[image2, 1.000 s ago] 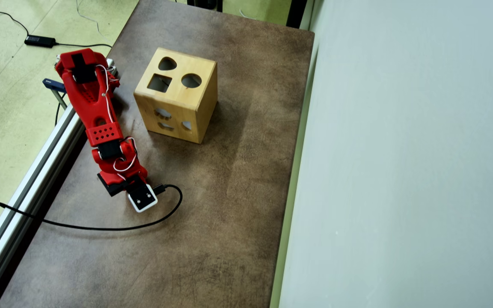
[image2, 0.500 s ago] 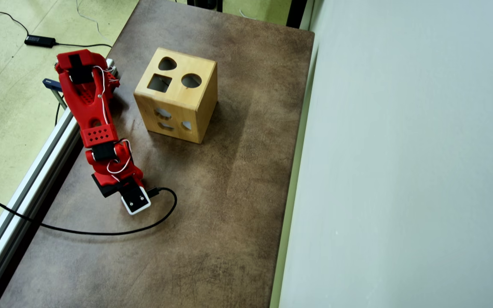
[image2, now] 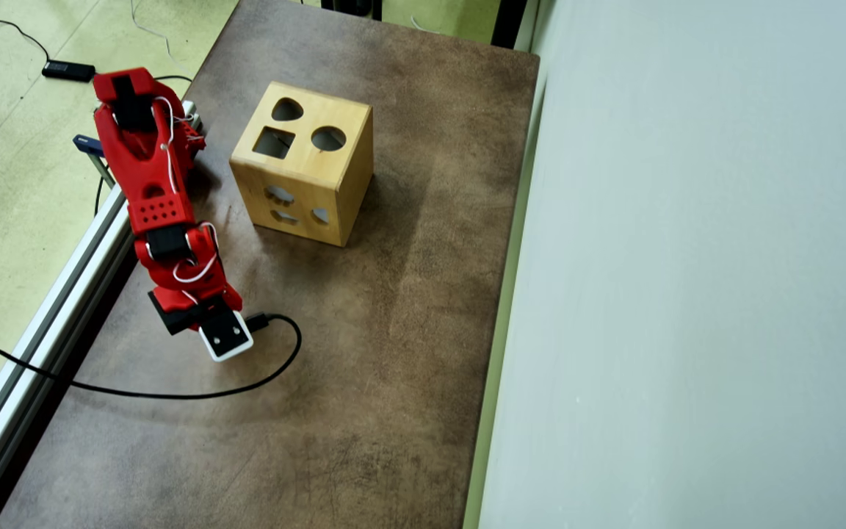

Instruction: Pick and place the red cube on the square hole

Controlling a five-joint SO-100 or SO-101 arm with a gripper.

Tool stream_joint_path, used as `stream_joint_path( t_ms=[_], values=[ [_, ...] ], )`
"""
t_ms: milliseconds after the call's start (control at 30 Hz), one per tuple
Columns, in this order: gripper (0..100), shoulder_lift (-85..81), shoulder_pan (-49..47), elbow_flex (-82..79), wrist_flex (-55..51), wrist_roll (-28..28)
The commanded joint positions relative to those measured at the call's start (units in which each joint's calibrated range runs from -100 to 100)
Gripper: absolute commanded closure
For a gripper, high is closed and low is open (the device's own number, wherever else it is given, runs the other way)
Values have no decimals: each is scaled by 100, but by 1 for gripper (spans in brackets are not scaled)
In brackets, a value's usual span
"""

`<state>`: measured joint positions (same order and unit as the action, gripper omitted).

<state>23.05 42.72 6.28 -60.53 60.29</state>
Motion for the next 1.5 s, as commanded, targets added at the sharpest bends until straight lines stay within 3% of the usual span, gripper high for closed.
stream_joint_path(
  t_ms=[0, 400, 700, 1467],
  values=[
    [97, -1001, -8, 70, -103, -112],
    [97, -3218, -112, 151, -1558, -357],
    [97, -4348, -469, 151, -1783, -386],
    [97, -5970, -3225, 43, -3183, -386]
  ],
)
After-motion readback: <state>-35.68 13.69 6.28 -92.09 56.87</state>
